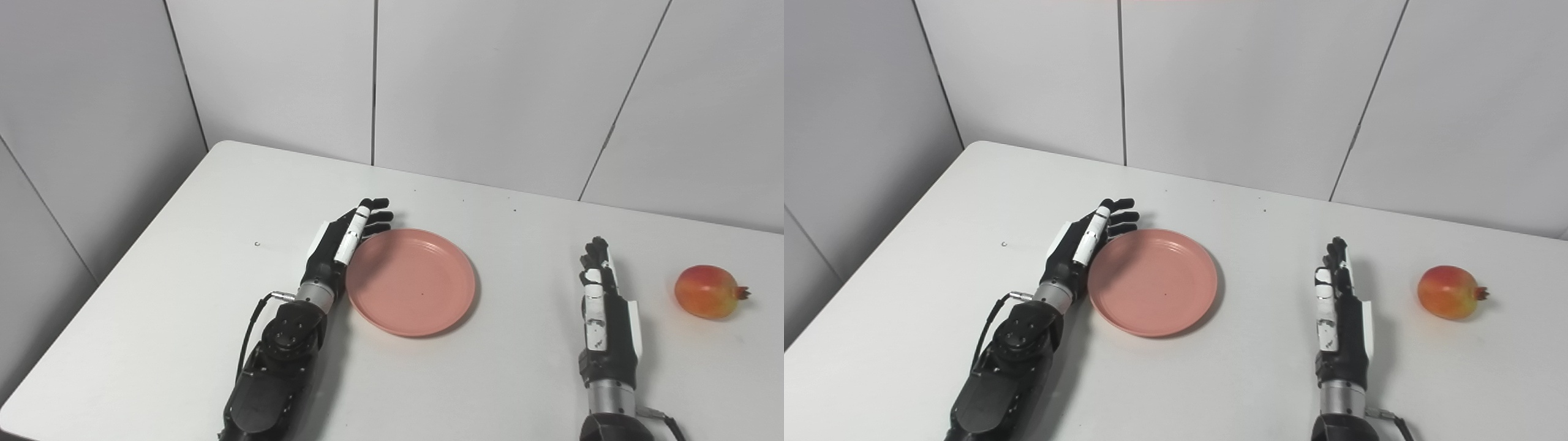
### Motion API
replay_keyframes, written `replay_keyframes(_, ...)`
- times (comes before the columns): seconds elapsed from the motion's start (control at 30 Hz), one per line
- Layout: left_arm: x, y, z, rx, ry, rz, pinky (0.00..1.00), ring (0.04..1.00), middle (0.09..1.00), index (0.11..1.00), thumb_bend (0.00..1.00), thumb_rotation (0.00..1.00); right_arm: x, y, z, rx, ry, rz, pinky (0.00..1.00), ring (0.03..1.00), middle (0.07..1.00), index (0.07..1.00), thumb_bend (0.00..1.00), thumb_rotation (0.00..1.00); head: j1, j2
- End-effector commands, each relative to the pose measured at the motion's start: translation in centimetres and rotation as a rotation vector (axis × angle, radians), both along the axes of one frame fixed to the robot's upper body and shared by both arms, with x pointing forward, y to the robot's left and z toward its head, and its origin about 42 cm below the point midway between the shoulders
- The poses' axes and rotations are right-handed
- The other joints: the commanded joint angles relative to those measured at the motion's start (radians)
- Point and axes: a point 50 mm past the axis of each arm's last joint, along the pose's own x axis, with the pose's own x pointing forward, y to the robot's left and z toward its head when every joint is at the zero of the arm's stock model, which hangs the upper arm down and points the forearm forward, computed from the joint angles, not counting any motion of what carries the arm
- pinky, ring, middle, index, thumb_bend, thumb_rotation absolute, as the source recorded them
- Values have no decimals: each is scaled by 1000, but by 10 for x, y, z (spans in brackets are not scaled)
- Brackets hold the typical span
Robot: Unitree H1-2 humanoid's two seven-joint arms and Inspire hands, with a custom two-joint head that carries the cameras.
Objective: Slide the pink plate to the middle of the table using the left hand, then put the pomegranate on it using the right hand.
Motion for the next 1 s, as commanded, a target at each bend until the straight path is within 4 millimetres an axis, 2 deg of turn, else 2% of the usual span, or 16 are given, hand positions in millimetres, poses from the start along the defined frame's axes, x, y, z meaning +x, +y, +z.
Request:
replay_keyframes(0.0, 2, -11, 15, 4, -54, -40, 862, 878, 880, 877, 310, 1000, -11, 6, -16, 10, 62, -10, 1000, 970, 964, 969, 554, 972, -15, 1)
replay_keyframes(0.1, 0, -13, 15, 13, -49, -45, 869, 877, 876, 872, 312, 1000, -11, 8, -16, 16, 71, -14, 1000, 961, 959, 959, 586, 965, -27, 2)
replay_keyframes(0.43, -7, -31, 1, -35, -8, -80, 893, 902, 900, 880, 331, 1000, -11, 16, -14, 13, 79, -17, 981, 953, 955, 949, 565, 969, -82, 8)
replay_keyframes(0.63, -10, -33, -2, -54, 2, -89, 902, 915, 914, 894, 333, 1000, -10, 20, -14, 11, 76, -12, 996, 960, 962, 955, 558, 976, -110, 9)
replay_keyframes(0.67, -10, -34, -3, -58, 4, -91, 902, 915, 914, 895, 333, 1000, -10, 21, -14, 10, 76, -10, 998, 962, 963, 957, 559, 977, -125, 1)
replay_keyframes(0.8, -13, -35, -4, -57, 13, -99, 900, 916, 918, 908, 337, 1000, -10, 24, -14, -1, 76, -3, 997, 966, 965, 962, 560, 998, -164, 8)
replay_keyframes(0.97, -15, -39, -4, -81, 17, -110, 895, 911, 910, 902, 348, 1000, -9, 28, -13, -1, 84, -3, 999, 970, 964, 961, 567, 995, -174, 7)
